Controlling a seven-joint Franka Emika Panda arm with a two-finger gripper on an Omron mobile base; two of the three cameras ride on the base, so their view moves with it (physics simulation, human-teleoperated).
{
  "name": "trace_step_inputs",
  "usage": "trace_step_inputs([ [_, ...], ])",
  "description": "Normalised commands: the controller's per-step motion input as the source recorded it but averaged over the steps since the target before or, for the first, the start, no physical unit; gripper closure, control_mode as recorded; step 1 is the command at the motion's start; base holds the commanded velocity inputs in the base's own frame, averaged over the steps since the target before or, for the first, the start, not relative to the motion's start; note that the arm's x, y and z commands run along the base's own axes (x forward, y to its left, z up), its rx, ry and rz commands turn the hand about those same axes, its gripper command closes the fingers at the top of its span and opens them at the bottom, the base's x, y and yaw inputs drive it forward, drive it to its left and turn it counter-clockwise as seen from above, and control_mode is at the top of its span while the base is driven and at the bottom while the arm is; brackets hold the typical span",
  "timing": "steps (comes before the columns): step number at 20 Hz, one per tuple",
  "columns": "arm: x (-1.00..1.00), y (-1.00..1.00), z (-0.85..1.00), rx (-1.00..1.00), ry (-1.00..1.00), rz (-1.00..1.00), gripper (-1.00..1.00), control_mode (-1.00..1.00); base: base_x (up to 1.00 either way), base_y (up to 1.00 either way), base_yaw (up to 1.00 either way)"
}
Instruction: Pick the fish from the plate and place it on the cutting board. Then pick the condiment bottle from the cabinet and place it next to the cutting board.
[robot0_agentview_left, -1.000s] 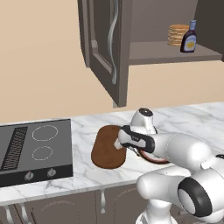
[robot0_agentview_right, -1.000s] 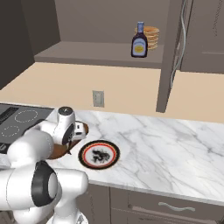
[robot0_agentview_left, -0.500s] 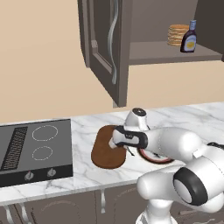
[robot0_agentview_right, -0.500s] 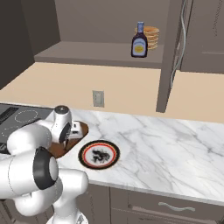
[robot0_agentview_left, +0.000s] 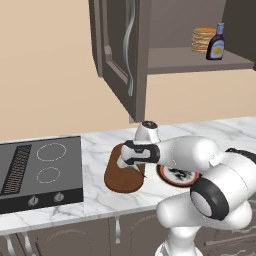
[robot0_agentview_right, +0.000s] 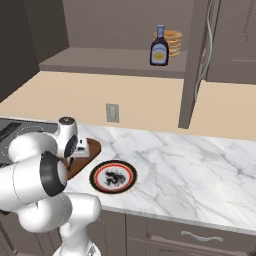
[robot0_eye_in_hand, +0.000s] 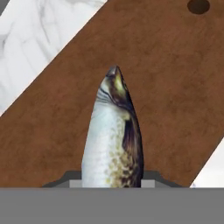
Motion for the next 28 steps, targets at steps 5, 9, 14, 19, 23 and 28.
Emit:
trace_step_inputs([
  [5,0.15,0.23,-0.03,0.0,0.06,-0.02,1.0,-1.0,0.0,0.0,0.0],
  [9,0.13,0.2,-0.25,0.0,0.0,-0.01,1.0,-1.0,0.0,0.0,0.0],
  [14,0.04,0.11,-0.41,0.0,-0.02,0.0,1.0,-1.0,0.0,0.0,0.0],
  [19,0.08,0.06,-0.35,0.0,-0.02,0.0,1.0,-1.0,0.0,0.0,0.0],
  [23,0.06,0.14,-0.26,0.0,-0.02,0.0,-1.0,-1.0,0.0,0.0,0.0],
  [28,0.01,0.03,-0.06,0.02,-0.01,0.0,-1.0,-1.0,0.0,0.0,0.0],
])
